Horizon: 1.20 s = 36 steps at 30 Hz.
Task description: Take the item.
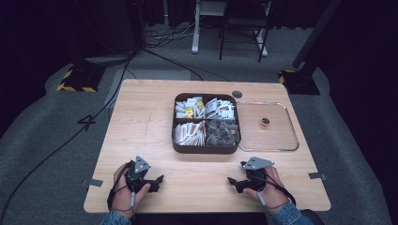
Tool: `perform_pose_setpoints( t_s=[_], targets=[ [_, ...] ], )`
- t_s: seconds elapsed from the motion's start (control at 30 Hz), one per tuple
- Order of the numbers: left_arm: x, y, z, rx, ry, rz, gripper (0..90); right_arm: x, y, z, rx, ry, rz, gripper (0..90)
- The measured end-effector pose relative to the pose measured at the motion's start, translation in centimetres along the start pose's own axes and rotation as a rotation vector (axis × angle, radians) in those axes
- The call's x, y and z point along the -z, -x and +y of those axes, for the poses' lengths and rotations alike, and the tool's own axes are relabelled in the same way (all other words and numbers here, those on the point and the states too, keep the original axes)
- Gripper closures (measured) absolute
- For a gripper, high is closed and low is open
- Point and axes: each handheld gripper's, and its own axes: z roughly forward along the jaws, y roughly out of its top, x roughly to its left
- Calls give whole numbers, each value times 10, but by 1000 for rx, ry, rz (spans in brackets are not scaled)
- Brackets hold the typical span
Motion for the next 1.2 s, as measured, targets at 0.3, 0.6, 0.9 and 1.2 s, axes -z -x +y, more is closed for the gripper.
perform_pose_setpoints(
  t_s=[0.3, 0.6, 0.9, 1.2],
  targets=[
    [0, 0, 0, 0, 1, -1, 116, 1, -3, 1, 16, 17, 20, 343],
    [-4, -2, 4, -12, 3, -10, 117, 13, 3, 24, -32, 11, 55, 453],
    [-8, -5, 8, -11, 6, -6, 116, 19, 16, 50, -48, 23, 48, 391],
    [-8, -6, 9, -12, 4, -4, 117, 25, 26, 82, -58, 28, 40, 414]
  ],
)
